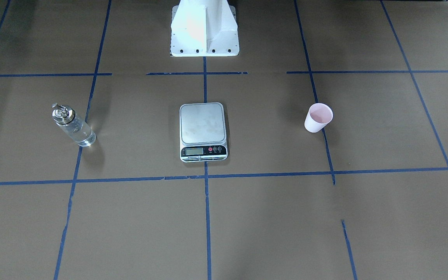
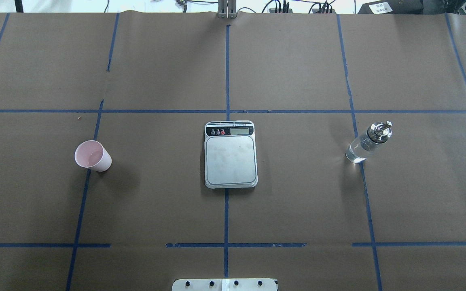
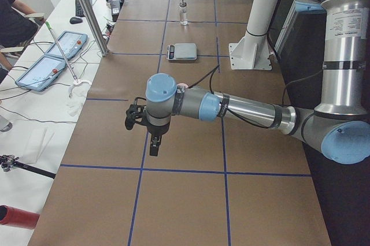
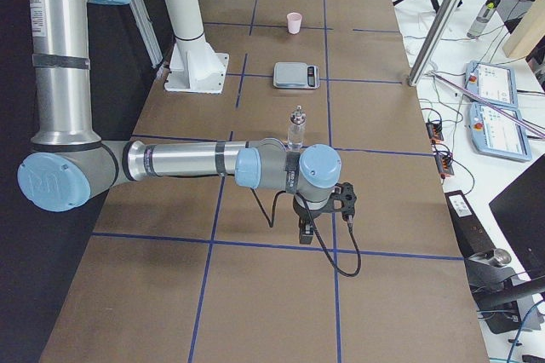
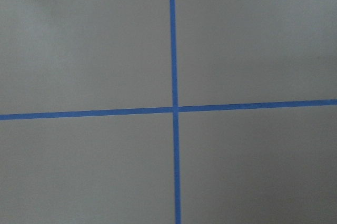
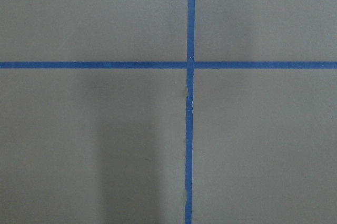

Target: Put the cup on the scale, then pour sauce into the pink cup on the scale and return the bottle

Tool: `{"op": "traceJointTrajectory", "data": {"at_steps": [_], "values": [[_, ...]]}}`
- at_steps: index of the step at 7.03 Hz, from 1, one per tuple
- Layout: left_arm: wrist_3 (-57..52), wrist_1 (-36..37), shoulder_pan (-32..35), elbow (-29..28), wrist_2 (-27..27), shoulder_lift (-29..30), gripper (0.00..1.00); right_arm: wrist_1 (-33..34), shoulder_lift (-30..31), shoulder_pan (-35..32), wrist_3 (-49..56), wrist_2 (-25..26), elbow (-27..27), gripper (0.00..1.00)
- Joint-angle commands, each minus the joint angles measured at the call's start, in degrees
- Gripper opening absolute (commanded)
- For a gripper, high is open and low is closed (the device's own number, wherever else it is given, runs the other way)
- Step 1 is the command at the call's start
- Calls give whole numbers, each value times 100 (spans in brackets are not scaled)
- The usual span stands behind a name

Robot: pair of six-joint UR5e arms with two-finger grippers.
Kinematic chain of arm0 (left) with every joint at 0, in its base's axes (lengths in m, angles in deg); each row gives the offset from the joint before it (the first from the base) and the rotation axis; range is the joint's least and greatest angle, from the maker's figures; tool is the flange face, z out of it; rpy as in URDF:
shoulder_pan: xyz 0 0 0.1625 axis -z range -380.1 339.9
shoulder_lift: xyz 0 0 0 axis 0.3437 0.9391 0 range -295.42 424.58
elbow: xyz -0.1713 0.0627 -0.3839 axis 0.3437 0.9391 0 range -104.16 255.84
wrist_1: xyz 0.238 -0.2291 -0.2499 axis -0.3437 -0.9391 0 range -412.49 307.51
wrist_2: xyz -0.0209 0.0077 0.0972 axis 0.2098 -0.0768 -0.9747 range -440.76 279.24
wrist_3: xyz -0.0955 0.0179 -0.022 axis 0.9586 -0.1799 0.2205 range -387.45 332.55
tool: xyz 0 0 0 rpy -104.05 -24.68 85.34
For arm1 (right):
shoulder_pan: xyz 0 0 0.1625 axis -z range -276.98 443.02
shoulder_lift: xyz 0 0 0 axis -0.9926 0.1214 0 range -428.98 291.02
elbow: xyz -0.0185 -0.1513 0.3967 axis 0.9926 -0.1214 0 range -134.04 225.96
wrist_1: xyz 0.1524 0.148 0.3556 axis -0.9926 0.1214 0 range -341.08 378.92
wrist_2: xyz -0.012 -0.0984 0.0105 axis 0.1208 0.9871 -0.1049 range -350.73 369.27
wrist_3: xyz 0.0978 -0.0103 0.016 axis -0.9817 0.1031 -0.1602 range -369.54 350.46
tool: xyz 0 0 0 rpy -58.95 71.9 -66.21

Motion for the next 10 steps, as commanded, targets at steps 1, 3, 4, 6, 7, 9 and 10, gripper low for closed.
{"op": "traceJointTrajectory", "data": {"at_steps": [1, 3, 4, 6, 7, 9, 10], "values": [[1457, 394, -740, 1114, 58, 372, 100, 0, -5, -1, -3, -12, 58, 100], [2107, -233, -1887, 741, 93, 831, 100, 0, 39, -1, -3, -256, 138, 100], [2725, -683, -2391, 617, 67, 823, 100, 0, 39, -1, -3, -249, 129, 100], [3800, -1098, -2554, -125, 76, 1059, 100, 0, 48, 8, -3, -249, 120, 100], [3830, -1231, -2911, -383, -64, 1069, 100, 0, 48, 0, -3, -249, 129, 100], [4467, -1328, -3588, -360, -906, 1078, 100, 0, 48, -1, -3, -249, 129, 100], [4968, -1494, -3800, -360, -1126, 1043, 100, 0, 48, -1, -3, -249, 129, 100]]}}
